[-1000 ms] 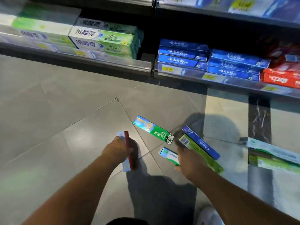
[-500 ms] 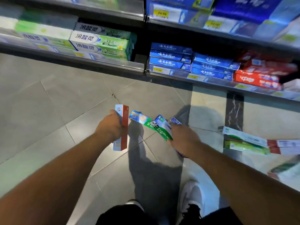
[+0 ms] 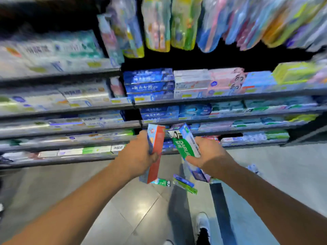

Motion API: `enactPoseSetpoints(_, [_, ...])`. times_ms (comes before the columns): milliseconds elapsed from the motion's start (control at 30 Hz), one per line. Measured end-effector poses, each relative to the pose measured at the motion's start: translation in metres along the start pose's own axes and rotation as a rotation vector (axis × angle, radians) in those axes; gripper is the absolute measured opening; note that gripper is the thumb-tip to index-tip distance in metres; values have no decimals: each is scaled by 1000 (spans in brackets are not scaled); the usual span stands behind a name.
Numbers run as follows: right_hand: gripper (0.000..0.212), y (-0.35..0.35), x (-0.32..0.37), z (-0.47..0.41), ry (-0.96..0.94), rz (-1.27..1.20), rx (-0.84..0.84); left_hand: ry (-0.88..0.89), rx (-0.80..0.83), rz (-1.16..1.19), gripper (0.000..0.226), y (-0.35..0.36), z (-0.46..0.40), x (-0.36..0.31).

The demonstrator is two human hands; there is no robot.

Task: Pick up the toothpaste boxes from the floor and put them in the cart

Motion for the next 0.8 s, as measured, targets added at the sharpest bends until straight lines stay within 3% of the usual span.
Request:
enactPoseSetpoints(167, [40, -96, -14, 89, 87, -156, -152, 252, -24, -131, 47, -62, 24, -120])
enactPoseSetpoints(300, [36, -144, -61, 145, 155, -329, -287, 427, -25, -106, 48, -64, 28, -210])
enactPoseSetpoints(433, [40, -180, -144, 193, 247, -444, -394, 571, 59, -61, 46, -22, 23, -314])
enactPoseSetpoints(600, [27, -231, -278, 263, 324, -608, -540, 656, 206, 42, 47, 53, 9, -454])
enactPoseSetpoints(800, [23, -288, -439, 338, 468, -670, -645, 580, 406, 270, 35, 139, 1, -614])
Point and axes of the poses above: each hand's wrist, its own z-axis away from the middle knuckle, its own y-axis out of the palm, x = y × z, the point moved 5 cm from there along -z, towards the middle knuckle, and after that the axes turned 4 degrees about y, right-handed, at the moved point
